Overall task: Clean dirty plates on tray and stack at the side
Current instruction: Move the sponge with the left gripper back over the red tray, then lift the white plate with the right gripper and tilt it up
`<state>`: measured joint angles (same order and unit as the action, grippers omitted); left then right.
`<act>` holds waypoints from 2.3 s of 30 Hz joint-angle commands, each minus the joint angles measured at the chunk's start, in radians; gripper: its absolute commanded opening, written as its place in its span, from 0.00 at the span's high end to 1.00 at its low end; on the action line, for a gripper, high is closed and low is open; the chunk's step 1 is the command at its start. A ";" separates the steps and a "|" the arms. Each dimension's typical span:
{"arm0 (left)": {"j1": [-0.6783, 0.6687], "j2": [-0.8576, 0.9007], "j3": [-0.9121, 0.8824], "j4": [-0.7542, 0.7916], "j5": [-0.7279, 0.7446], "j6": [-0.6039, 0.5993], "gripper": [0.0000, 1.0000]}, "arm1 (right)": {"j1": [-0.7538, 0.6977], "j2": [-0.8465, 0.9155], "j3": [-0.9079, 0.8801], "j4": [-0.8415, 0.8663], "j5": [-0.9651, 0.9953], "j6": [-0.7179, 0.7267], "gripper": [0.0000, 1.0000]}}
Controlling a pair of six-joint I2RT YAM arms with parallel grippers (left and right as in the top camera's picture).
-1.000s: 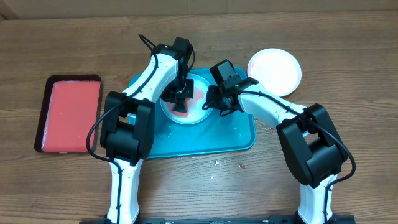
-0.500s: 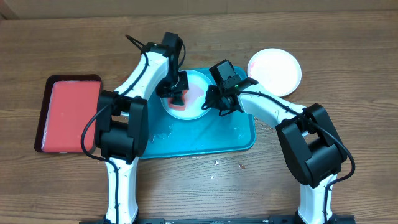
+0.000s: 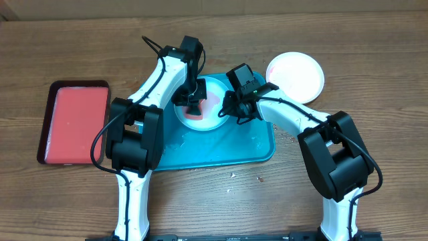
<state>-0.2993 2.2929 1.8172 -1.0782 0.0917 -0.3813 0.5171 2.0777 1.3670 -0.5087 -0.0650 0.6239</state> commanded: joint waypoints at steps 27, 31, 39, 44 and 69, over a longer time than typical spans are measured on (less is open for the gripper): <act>0.512 -0.383 0.013 -0.104 -0.099 -0.027 0.96 | 0.020 -0.058 0.164 -0.270 0.332 -0.162 0.96; 0.597 -0.383 -0.004 -0.108 -0.098 -0.028 0.96 | 0.055 -0.070 0.233 -0.359 0.448 -0.203 0.96; 0.686 -0.383 -0.005 -0.106 -0.103 -0.027 0.96 | 0.184 -0.078 0.341 -0.445 0.719 -0.219 0.96; 0.703 -0.383 -0.010 -0.097 -0.111 -0.026 0.96 | 0.269 -0.079 0.357 -0.450 0.895 -0.380 0.96; 0.704 -0.381 -0.014 -0.101 -0.118 -0.026 0.96 | 0.345 -0.079 0.357 -0.380 1.379 -0.827 0.96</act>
<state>0.4015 1.9102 1.8141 -1.1824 -0.0128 -0.3908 0.8619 2.0449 1.6955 -0.9054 1.2552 -0.1196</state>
